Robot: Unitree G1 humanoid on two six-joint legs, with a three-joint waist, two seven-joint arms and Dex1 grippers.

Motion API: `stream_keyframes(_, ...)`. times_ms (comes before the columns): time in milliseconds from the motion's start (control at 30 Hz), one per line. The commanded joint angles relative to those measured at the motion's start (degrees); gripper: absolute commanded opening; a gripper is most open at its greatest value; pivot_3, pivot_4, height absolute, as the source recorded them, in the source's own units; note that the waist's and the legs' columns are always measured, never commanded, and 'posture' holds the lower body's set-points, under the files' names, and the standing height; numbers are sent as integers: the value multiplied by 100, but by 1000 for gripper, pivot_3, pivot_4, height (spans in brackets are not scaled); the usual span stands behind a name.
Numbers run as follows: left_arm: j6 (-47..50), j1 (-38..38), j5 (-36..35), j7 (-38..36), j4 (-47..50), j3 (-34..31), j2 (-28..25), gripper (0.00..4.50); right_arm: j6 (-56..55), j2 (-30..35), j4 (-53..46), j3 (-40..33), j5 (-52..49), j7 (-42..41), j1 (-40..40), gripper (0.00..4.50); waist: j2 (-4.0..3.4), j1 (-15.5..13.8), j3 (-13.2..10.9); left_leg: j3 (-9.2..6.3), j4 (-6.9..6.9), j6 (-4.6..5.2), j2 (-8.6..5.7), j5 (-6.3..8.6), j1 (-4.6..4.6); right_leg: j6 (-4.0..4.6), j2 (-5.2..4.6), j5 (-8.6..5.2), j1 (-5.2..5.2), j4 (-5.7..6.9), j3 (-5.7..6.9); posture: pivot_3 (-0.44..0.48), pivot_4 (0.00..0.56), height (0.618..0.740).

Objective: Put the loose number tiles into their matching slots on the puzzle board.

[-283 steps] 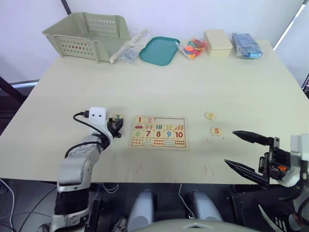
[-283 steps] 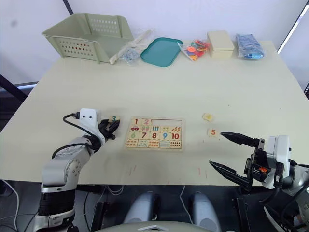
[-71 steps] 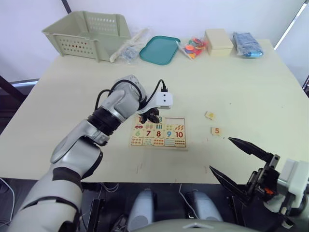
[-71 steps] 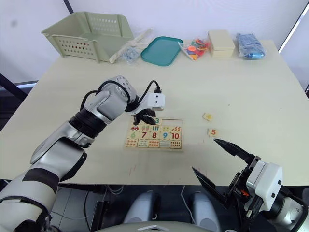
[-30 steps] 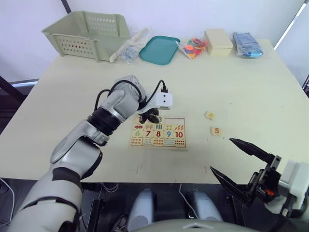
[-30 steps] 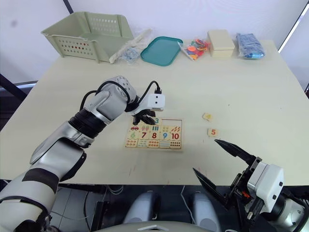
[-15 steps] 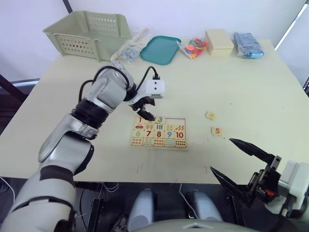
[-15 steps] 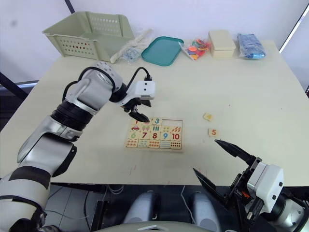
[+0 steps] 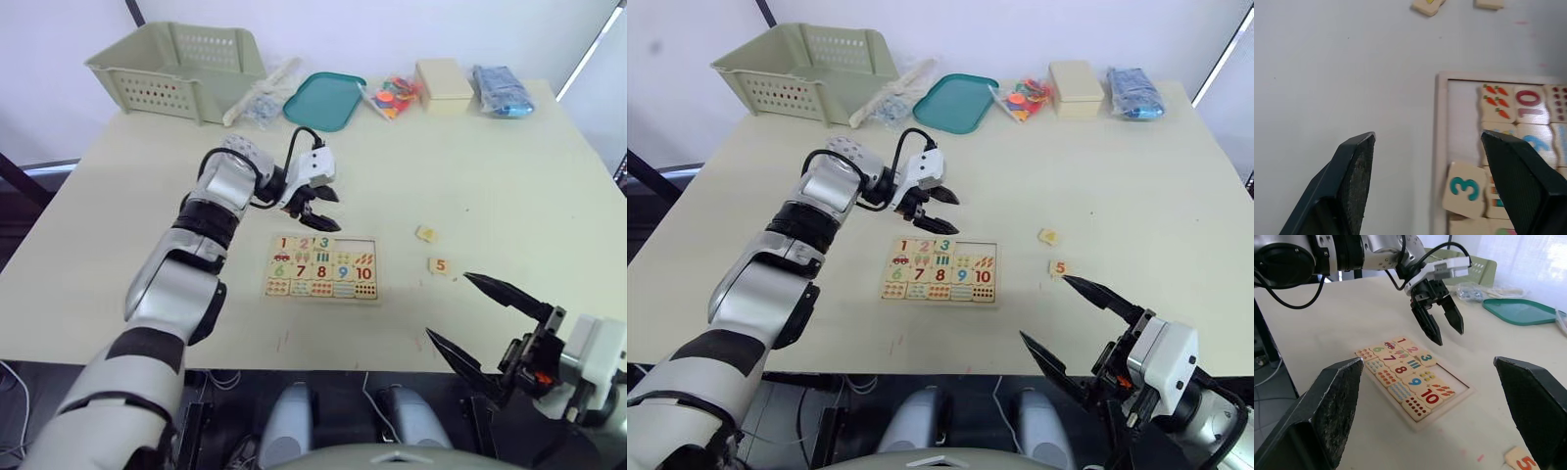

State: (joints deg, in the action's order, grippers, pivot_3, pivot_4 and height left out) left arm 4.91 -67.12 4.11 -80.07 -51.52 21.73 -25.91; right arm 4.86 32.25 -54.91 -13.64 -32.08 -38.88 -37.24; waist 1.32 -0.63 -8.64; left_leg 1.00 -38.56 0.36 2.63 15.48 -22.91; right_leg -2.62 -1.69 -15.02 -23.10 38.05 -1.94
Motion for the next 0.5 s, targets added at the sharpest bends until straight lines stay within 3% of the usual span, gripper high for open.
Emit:
stream_keyframes(33, -740, -180, 123, 109, -529, -126, 68, 2778, -107, -35, -90, -119, -63, -42, -64, 4500, 0, 1, 0, 0, 0, 0, 0, 0, 0, 0, 0, 0, 0, 0, 0, 0, 150, 740)
stream_keyframes(200, -1207, -224, 241, 88, -945, -141, 165, 162, -121, -87, -130, -143, -31, -46, -127, 4500, 1, -7, 0, 0, 0, 0, 0, 0, -2, 0, 0, 0, 0, 0, 0, 0, 150, 740)
stream_keyframes(500, -1526, -223, 476, -39, -1147, -160, 144, 74, -124, -141, -137, -104, 20, -36, -122, 4500, 1, -7, 0, 0, 0, 0, 0, 0, -1, 0, 0, 0, 0, 0, 0, 0, 150, 740)
